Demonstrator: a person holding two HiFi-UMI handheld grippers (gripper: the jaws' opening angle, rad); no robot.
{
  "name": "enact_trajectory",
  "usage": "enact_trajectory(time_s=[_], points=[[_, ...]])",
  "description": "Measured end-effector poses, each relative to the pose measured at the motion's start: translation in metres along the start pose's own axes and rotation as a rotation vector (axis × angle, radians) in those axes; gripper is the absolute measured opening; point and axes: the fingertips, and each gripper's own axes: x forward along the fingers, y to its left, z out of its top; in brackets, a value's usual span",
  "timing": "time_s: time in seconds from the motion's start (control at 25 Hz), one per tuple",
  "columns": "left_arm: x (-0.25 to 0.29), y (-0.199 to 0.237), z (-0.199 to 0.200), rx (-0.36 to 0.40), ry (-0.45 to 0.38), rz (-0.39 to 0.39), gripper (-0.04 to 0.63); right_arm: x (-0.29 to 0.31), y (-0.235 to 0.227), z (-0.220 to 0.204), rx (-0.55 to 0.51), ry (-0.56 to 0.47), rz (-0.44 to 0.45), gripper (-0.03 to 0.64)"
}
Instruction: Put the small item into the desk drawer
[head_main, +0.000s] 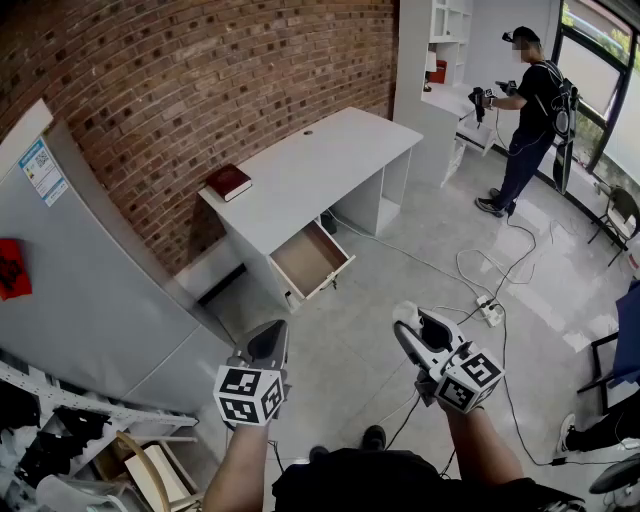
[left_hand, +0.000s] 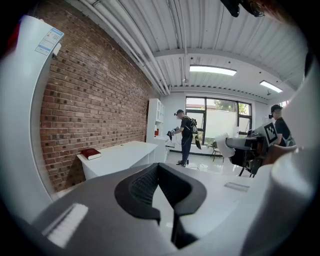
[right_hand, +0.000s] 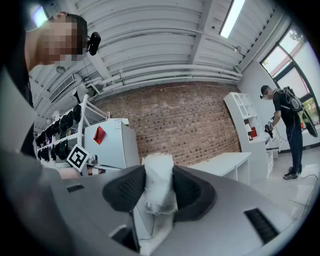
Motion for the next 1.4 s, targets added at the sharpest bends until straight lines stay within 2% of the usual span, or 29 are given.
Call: enact_trajectory(time_s=[0.52,0.72,1.04,1.4], points=[[0.001,-0.026,-0.008,0.004,0.019,0.013,0.011,-0.022,-0.006,-0.002,-0.005,-0.006,0.033,0.166],[0.008,-0.039,-0.005,0.007,0.018,0.023,0.011,-0.033,-0.005,0.005,-0.053,-0.012,0.086,0.166],[0.025,-0.071,-0.004,0.032,0.026,0.020,0.011,-0.058,-0.025,0.007,-0.002,-0.043,0.114,0.166],[0.035,-0.091,-0.012,0.029,0.027,0.015,0.011,-0.072,-0.043,-0.004,0.044,-0.015,0.109,0.166]])
